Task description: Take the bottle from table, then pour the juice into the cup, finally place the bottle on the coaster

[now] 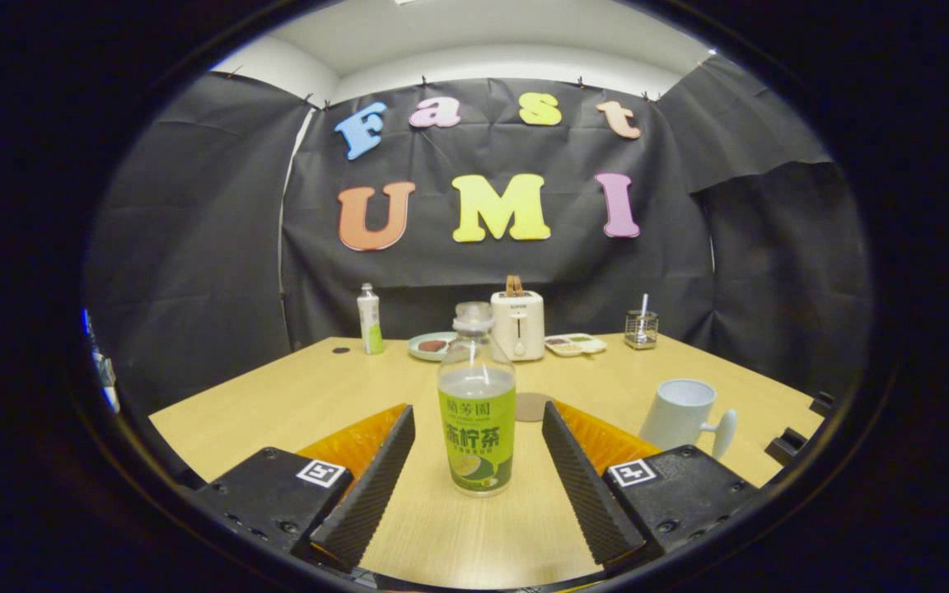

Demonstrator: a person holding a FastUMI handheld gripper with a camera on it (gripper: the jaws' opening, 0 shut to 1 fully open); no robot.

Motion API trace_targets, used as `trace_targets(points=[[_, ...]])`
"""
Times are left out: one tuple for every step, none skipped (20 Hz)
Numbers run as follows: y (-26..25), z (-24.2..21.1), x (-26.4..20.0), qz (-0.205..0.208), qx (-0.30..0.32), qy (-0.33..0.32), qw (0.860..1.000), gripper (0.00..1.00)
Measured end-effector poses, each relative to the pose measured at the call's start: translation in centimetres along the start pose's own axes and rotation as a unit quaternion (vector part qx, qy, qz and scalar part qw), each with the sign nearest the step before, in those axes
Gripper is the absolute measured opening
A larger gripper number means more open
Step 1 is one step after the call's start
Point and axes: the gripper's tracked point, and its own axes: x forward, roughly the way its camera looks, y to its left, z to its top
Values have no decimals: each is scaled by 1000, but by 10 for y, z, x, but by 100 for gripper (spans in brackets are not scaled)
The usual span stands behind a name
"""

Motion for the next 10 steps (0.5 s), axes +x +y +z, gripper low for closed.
trace_targets(points=[[-1,-6,6,-2,-2,9,1000,100],[-1,-12,12,-5,-4,17,1000,100],[-1,-17,18,-8,-8,26,1000,100],[-1,-21,24,-11,-12,32,999,100],[-1,-24,29,-13,-15,39,999,100],[0,-29,34,-13,-16,46,999,100],[2,-32,40,-12,-15,52,998,100],[3,-34,45,-12,-14,56,998,100],[4,-35,49,-12,-14,59,998,100],[4,-36,54,-13,-13,61,998,100]])
